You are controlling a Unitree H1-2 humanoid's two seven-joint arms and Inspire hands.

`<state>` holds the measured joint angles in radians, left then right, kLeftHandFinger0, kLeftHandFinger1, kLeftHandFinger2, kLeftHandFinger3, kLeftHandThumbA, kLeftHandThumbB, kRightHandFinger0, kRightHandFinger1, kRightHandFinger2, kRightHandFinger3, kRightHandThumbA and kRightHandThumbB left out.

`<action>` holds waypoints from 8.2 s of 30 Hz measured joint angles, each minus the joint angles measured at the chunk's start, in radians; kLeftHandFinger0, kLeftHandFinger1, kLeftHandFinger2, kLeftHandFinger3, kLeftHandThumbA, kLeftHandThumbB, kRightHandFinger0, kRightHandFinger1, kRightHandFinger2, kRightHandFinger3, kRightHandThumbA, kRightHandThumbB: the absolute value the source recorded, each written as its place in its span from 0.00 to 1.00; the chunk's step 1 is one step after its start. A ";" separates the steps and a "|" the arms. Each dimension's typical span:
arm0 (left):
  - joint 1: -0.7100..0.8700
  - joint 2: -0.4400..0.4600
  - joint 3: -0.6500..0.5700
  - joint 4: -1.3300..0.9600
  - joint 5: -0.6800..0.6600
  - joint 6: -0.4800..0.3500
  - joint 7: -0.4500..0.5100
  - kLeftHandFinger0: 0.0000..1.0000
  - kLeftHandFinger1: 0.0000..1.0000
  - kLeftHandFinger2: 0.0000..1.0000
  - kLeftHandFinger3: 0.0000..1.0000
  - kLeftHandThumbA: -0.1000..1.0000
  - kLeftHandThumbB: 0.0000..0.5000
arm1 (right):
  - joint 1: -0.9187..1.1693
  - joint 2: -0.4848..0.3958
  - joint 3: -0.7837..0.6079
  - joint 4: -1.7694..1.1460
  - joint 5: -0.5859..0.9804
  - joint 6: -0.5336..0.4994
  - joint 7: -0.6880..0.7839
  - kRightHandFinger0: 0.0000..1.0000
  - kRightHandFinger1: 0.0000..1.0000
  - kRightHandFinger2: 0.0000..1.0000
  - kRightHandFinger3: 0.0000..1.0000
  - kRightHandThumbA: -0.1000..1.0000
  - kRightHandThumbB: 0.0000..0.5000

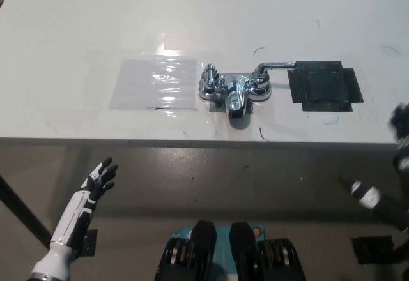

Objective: The faucet is at the center of the desk and the robot turn off the faucet by turning the right faucet handle using the right hand

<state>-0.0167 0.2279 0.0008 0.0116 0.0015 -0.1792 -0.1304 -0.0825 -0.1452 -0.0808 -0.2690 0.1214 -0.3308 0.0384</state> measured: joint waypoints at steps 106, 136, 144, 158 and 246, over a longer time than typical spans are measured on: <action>0.032 -0.015 -0.034 -0.014 0.001 -0.048 -0.020 1.00 1.00 1.00 1.00 1.00 0.89 | -1.118 -0.040 0.131 1.620 -0.054 0.343 0.397 1.00 1.00 1.00 1.00 1.00 1.00; 0.019 -0.014 -0.033 -0.010 -0.002 -0.047 -0.026 1.00 1.00 1.00 1.00 1.00 0.89 | -1.012 0.032 0.042 1.464 -0.036 0.320 0.432 1.00 1.00 1.00 1.00 1.00 0.78; 0.016 -0.014 -0.033 -0.010 -0.002 -0.048 -0.029 1.00 1.00 1.00 1.00 1.00 0.88 | -0.960 0.097 -0.058 1.439 -0.001 0.212 0.326 1.00 1.00 1.00 1.00 1.00 0.73; 0.016 -0.014 -0.031 -0.010 -0.003 -0.047 -0.038 1.00 1.00 1.00 1.00 1.00 0.85 | -0.876 0.235 -0.138 1.332 0.022 0.062 0.033 1.00 1.00 1.00 1.00 1.00 0.69; -0.006 0.000 0.000 -0.009 -0.021 -0.039 -0.038 1.00 1.00 1.00 1.00 1.00 0.81 | 0.100 0.038 0.161 0.381 -0.132 -0.079 -0.209 1.00 1.00 1.00 1.00 1.00 0.24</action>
<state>-0.0224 0.2279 0.0003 0.0024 -0.0192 -0.2184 -0.1686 0.0174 -0.1070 0.0806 0.1118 -0.0106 -0.4101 -0.1711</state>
